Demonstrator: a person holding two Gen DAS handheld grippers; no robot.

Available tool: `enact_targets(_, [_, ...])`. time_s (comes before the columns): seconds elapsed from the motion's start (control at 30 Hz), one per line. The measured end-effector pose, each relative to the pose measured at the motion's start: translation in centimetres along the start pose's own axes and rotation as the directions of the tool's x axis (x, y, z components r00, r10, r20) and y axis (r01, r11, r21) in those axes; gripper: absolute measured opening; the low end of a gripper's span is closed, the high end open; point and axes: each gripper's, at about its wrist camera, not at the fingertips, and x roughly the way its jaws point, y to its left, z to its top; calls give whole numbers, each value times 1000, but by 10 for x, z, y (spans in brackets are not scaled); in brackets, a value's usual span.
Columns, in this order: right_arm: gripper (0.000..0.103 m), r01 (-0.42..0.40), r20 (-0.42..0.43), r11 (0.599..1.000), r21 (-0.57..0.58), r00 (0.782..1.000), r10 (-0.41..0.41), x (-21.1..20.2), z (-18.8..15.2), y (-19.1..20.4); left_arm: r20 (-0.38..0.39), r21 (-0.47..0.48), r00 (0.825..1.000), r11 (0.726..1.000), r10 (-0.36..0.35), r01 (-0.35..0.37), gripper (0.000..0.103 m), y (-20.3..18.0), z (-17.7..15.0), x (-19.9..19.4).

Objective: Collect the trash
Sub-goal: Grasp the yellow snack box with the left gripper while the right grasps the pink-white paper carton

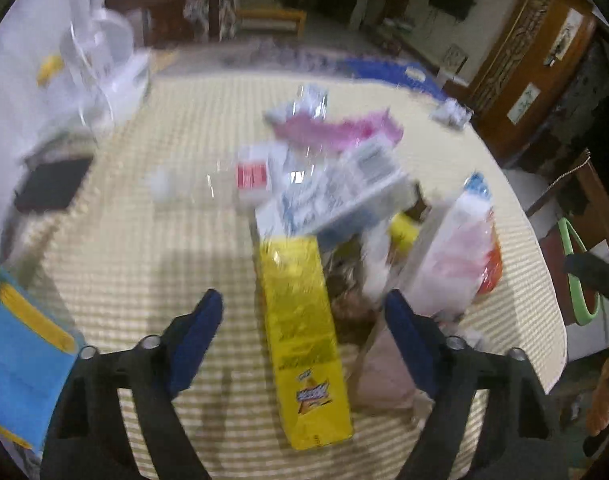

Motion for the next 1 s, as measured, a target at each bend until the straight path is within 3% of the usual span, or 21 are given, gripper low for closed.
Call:
enact_targets(0.13, [98,-5,-16,1000,-13,1000,5,3,-3,10,-73,-28,997,999,-30,28,68,4,-8,29])
enact_targets(0.2, [98,-20,-42,1000,2,999,20,9,-5,9,-108,-59,993,997,-53,47,48,7,-11,43])
enact_targets(0.27, [98,-39,-78,999,21,996,41,18,-9,10,-133,-88,988,994,-73,62,34,13,-14,52])
enact_targets(0.33, [98,-56,-110,998,36,992,60,29,-12,13,-109,-93,991,993,-76,66,34,15,-14,49])
enact_targets(0.53, [98,-117,-210,989,85,969,133,67,-25,22,63,-79,993,992,-96,101,34,14,3,12])
enact_targets(0.67, [98,-94,-246,995,40,964,101,93,-26,38,141,-73,982,988,-125,136,34,8,14,-10])
enact_targets(0.83, [97,-84,-282,996,4,956,82,119,-27,50,184,-56,973,987,-139,152,34,6,24,-26])
enact_targets(0.9, [71,-81,-284,997,-5,956,76,123,-27,50,193,-51,971,987,-143,156,34,4,26,-31])
enact_targets(1.0, [63,-98,-247,995,14,964,98,114,-21,47,193,-50,969,985,-151,164,34,3,25,-36])
